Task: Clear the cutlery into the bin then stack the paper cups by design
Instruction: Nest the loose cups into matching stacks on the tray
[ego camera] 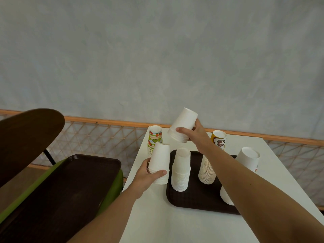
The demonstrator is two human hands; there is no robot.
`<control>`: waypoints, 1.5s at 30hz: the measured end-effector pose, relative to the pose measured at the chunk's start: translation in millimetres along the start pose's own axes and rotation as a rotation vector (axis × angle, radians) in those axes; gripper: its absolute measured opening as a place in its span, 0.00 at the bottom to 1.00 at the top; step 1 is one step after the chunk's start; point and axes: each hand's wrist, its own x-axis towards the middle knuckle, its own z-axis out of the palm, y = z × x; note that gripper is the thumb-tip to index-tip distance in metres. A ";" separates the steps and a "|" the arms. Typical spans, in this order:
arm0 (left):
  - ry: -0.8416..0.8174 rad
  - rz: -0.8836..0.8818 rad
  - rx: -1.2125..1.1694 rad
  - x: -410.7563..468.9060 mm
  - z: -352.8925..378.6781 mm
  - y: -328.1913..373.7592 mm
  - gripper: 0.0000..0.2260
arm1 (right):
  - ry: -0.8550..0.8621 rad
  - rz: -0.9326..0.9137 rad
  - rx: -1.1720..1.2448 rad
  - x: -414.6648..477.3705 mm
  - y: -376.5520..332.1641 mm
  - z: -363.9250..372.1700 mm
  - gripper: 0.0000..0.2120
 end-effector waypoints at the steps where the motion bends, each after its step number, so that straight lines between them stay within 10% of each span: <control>1: 0.002 -0.003 0.004 0.5 -0.1 -0.7 0.33 | 0.018 -0.007 -0.038 0.3 2.5 -1.6 0.34; 14: 0.022 0.057 -0.031 8.1 8.5 8.5 0.32 | -0.103 0.116 -0.510 -25.2 48.2 -4.4 0.40; 29: 0.026 0.070 -0.027 11.4 15.2 17.2 0.33 | -0.104 -0.120 -0.343 -20.0 9.3 6.9 0.31; 37: -0.005 0.118 -0.084 13.3 18.9 28.1 0.30 | -0.332 0.064 -0.329 -15.3 8.8 23.0 0.45; 45: -0.071 0.117 -0.058 10.3 15.2 35.2 0.38 | -0.429 0.125 -0.272 -17.1 8.0 23.8 0.30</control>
